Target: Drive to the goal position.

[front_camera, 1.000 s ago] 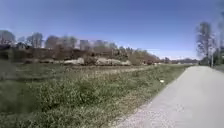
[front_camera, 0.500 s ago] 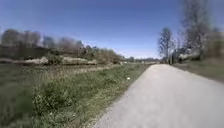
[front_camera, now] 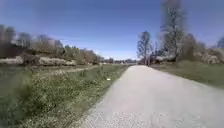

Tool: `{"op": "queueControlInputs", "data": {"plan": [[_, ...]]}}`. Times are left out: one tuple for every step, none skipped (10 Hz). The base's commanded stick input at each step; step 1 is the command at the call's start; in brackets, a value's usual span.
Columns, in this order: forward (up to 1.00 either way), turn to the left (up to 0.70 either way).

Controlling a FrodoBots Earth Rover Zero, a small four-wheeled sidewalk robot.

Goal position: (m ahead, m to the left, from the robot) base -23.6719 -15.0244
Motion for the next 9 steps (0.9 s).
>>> {"op": "queueControlInputs", "data": {"plan": [[0.0,0.0],[0.0,0.0],[0.0,0.0],[0.0,0.0],[0.0,0.0],[0.0,0.0],[0.0,0.0],[0.0,0.0],[0.0,-0.06]]}}
